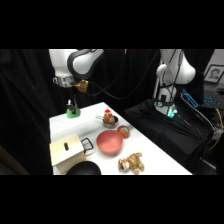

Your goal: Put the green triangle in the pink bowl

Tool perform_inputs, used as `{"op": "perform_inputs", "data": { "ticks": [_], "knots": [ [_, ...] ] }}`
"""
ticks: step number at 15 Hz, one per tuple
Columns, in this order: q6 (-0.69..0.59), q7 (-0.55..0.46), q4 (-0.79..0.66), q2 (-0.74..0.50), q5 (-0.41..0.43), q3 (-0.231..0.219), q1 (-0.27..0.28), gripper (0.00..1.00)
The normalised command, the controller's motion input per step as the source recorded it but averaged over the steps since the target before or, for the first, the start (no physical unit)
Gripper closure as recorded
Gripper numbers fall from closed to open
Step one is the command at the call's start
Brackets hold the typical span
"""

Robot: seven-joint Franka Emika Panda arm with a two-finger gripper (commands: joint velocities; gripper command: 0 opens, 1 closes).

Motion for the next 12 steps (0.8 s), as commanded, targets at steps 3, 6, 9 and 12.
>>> {"op": "perform_inputs", "data": {
  "ticks": [3, 6, 9, 12],
  "knots": [
    [0.14, -0.1, -0.74, -0.6, -0.096, 0.013, 0.12, 0.95],
    [0.21, -0.06, -0.7, -0.55, -0.14, 0.029, 0.121, 0.95],
    [0.28, -0.03, -0.67, -0.5, -0.171, 0.052, 0.122, 0.95],
    [0.29, 0.0, -0.59, -0.43, -0.163, 0.068, 0.109, 0.95]
  ]
}}
